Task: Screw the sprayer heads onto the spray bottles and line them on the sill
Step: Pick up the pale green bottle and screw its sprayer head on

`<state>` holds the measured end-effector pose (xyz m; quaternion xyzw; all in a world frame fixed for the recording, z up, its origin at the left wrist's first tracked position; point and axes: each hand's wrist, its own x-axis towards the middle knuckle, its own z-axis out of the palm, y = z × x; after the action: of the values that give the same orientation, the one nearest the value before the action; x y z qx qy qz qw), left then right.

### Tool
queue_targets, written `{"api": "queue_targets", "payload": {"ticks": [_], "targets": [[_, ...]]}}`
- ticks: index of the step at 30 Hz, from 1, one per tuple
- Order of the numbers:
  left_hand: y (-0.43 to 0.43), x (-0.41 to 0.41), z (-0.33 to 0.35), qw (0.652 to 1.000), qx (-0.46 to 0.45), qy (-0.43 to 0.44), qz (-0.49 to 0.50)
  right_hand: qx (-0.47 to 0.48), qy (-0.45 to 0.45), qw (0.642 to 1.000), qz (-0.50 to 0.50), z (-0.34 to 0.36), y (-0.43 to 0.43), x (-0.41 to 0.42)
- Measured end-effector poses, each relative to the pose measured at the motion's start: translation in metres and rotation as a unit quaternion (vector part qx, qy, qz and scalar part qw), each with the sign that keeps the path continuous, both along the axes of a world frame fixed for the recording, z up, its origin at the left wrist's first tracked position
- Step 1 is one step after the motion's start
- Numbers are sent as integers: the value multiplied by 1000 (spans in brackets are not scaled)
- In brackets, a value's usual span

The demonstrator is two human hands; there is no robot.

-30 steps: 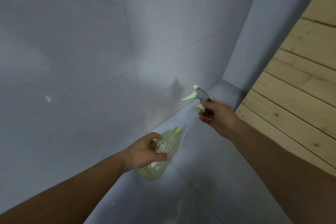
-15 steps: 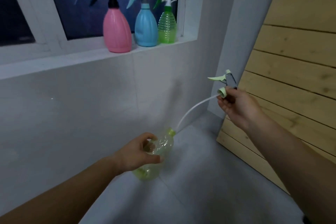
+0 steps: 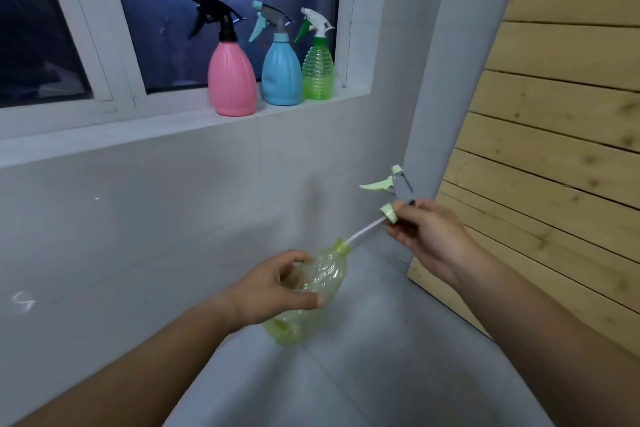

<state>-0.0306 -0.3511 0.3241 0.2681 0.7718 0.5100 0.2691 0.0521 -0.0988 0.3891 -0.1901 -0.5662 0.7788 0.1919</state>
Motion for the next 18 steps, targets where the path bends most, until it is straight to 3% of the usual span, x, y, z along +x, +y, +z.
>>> {"api": "queue_targets", "payload": {"ticks": [5,18], "targets": [[14,8,8,999,22,-12,-21,77,-22,991,103,-8,-15,3],[31,15,7,996,68,-59,-19,208,-32,964,162,-12,-3,-2]]}}
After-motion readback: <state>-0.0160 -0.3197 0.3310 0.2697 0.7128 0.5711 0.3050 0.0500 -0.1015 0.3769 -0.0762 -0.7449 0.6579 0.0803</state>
